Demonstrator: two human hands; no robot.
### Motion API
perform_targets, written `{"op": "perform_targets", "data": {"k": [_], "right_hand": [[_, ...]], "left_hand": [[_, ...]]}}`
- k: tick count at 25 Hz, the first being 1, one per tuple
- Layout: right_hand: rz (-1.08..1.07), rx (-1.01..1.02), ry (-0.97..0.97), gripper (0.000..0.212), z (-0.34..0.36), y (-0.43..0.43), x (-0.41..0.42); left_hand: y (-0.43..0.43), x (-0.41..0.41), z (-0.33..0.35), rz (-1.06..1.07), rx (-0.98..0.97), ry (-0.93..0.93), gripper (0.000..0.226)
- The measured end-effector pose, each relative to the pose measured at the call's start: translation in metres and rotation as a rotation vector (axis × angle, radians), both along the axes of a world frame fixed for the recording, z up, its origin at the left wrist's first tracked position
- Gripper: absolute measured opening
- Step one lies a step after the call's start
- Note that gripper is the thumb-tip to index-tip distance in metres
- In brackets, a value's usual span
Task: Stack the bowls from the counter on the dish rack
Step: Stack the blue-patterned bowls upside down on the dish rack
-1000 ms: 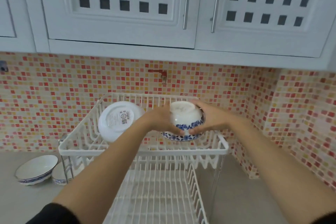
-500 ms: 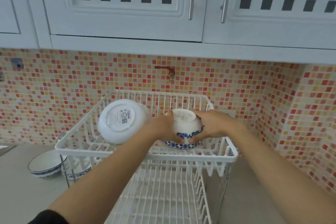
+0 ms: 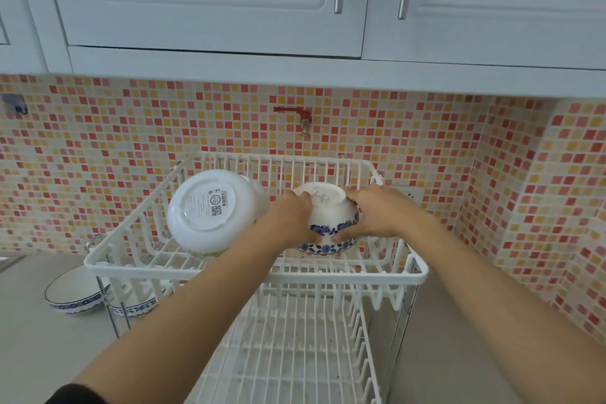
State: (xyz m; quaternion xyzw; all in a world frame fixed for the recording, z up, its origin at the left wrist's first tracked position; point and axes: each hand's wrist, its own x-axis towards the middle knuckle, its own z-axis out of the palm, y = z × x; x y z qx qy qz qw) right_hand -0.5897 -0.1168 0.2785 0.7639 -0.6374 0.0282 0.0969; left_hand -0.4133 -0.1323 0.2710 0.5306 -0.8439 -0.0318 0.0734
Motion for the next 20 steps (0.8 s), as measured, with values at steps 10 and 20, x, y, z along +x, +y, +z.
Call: {"op": "perform_targets", "data": {"k": [10,20], "right_hand": [[-0.057,0.100,-0.154,0.089,0.007,0.019,0.007],[-0.054,-0.424,-0.292,0.063,0.041,0.063,0.144]], "left_hand": [[0.023,0.005,0.014,-0.006,0.044,0.046,0.081],[0.065,0.133,0.066,-0.035,-0.202,0.350,0.054]]}}
